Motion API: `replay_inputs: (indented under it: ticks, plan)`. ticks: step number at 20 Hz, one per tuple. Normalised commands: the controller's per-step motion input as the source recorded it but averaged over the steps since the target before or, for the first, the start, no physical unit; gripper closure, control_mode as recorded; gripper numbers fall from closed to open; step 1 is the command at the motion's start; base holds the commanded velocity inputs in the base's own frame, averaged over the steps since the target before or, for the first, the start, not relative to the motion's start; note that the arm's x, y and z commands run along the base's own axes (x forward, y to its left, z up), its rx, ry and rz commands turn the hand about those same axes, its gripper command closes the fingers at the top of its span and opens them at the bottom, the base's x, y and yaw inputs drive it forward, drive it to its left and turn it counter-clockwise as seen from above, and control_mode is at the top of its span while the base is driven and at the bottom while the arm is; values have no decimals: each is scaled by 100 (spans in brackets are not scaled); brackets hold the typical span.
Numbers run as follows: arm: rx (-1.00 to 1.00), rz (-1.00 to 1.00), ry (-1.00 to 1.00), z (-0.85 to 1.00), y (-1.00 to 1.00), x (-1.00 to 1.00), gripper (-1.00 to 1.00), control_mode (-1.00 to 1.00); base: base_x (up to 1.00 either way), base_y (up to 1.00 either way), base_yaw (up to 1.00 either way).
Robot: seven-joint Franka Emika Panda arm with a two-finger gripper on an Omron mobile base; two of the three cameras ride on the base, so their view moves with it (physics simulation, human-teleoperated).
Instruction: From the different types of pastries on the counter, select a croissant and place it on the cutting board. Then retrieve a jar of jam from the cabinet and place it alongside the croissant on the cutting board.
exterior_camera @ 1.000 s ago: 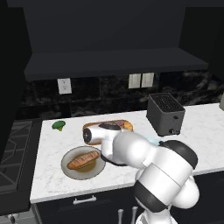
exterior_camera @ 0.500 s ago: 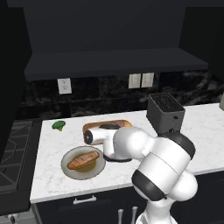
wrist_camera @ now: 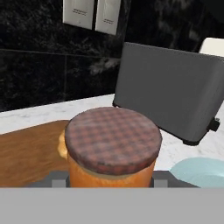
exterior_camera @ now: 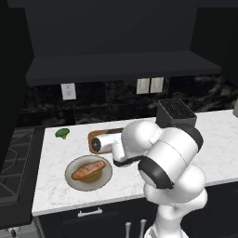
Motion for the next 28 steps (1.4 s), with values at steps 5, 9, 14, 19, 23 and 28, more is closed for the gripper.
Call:
replay_inputs:
  ticks: [5, 9, 14, 19, 23, 28]
  plan:
    - [0, 0, 0, -26, 0, 29, 100, -100, 0, 0, 0]
    - [0, 0, 0, -19, 0, 35, 100, -100, 0, 0, 0]
    - [-2, 0, 0, -19, 1, 37, 100, -100, 0, 0, 0]
    - [-3, 0, 0, -26, 2, 36, 100, -100, 0, 0, 0]
    - [-4, 0, 0, -39, 3, 27, -100, -100, 0, 0, 0]
    - [0, 0, -1, -7, 0, -1, -100, -100, 0, 0, 0]
